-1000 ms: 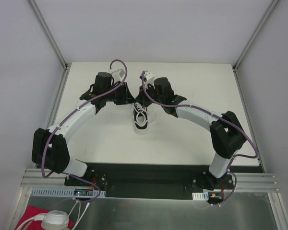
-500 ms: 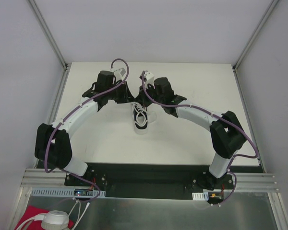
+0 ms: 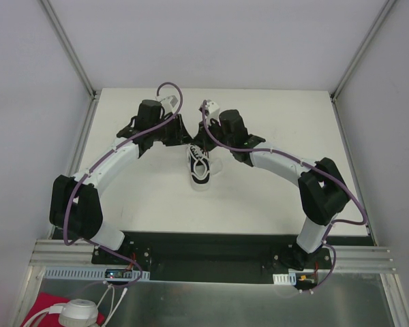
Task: Tie the shoes
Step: Wrap the shoelace around the shoelace.
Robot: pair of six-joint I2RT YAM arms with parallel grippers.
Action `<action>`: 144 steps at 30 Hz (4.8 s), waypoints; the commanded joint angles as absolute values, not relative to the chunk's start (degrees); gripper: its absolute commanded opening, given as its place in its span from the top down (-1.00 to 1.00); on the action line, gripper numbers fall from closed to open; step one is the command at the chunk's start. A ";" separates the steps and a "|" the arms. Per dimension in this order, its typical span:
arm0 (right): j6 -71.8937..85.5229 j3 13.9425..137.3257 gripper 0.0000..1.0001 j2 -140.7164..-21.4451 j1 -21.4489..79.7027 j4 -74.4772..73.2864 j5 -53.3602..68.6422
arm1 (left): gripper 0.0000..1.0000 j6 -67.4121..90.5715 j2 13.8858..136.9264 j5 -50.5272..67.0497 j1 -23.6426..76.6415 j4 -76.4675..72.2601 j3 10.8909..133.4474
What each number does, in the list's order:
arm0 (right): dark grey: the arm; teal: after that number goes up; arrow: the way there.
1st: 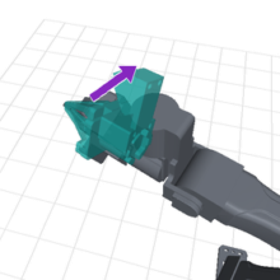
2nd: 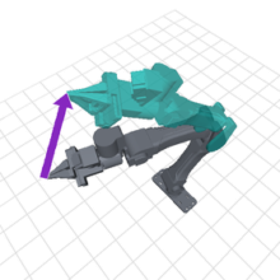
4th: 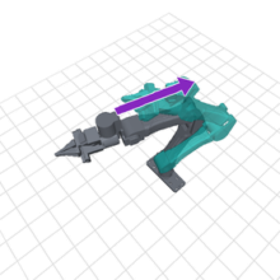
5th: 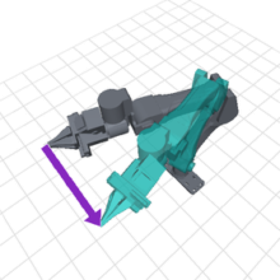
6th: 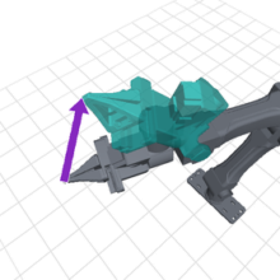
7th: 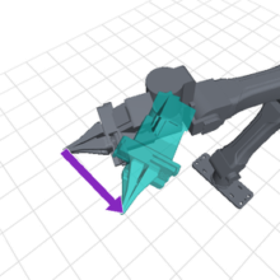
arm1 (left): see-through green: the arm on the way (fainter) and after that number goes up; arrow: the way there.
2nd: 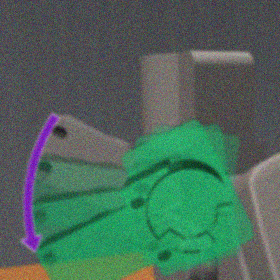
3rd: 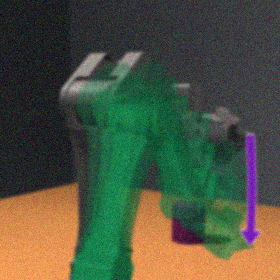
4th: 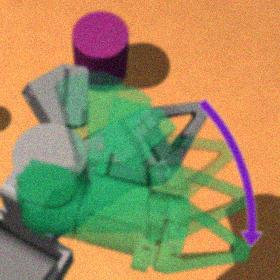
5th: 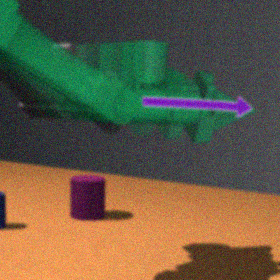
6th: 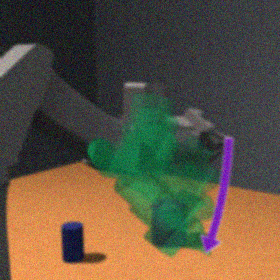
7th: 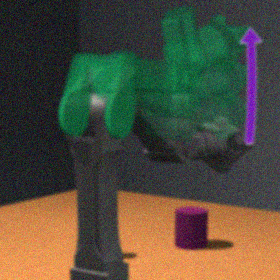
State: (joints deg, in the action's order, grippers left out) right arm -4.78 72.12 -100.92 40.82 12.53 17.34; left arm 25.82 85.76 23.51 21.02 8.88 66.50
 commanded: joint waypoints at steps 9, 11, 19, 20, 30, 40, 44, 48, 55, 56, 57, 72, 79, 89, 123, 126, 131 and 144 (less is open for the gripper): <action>-3.69 74.88 0.98 -100.37 41.04 14.41 19.42 | 0.42 25.75 85.87 23.46 21.18 7.47 69.26; -3.69 74.88 0.98 -100.37 41.05 14.41 19.42 | 0.46 25.84 86.04 23.99 21.18 7.38 69.61; -3.43 75.23 0.98 -100.63 41.04 14.41 19.86 | 0.77 26.02 87.28 25.31 21.27 7.03 69.70; -3.43 75.32 0.98 -100.72 41.04 14.41 19.86 | 0.88 26.02 87.19 25.23 21.18 7.12 69.61; -3.16 74.01 0.05 -98.70 41.04 13.89 16.70 | 1.00 25.93 86.04 21.89 21.18 7.12 68.03; -2.81 67.33 -0.35 -92.29 38.94 13.27 11.44 | 1.00 27.68 85.17 20.83 21.18 6.77 65.22; -2.37 62.85 -0.92 -87.90 37.88 13.18 7.39 | 1.00 29.70 85.60 22.41 21.18 4.58 63.20; -0.27 60.56 -0.93 -86.75 35.26 10.99 5.71 | 1.00 30.67 85.61 22.94 21.18 3.17 62.14; 3.17 60.29 -0.92 -92.10 29.97 9.33 18.90 | 1.00 32.52 84.82 22.59 21.18 2.20 61.44; 2.56 60.47 -0.93 -92.98 29.88 8.62 18.72 | 1.00 32.95 84.64 22.24 21.18 2.20 61.35; 0.63 60.64 -0.94 -93.42 30.06 7.57 18.46 | 1.00 33.39 84.29 22.06 21.09 2.11 61.17; -14.67 63.54 -0.68 -100.80 34.98 -1.32 4.31 | 1.00 37.27 82.18 19.07 21.18 1.23 61.08; -14.85 66.36 -0.50 -107.04 35.16 1.84 4.31 | 1.00 37.62 82.62 20.04 21.18 1.23 61.00; -11.52 69.61 0.79 -110.66 35.07 3.16 2.64 | 1.00 38.23 82.62 20.04 21.18 1.23 61.26; 4.21 83.84 0.98 -99.40 34.01 -7.28 26.54 | 1.00 38.93 88.33 28.65 21.18 -2.81 61.00; 5.45 86.57 0.98 -100.63 34.10 -8.70 28.03 | 1.00 38.94 88.24 28.83 21.09 -3.43 60.73; 5.80 88.50 0.98 -102.30 34.28 -10.45 29.35 | 1.00 38.94 88.77 29.88 21.09 -4.22 60.91; 5.89 90.61 0.98 -104.41 35.07 -11.95 31.37 | 1.00 38.41 91.84 31.82 21.01 -4.31 62.75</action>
State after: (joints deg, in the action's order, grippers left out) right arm 5.15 87.81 -104.88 34.70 -11.55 29.54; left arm 38.61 91.83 29.91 20.95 -2.63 61.14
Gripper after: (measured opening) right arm 0.015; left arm 0.006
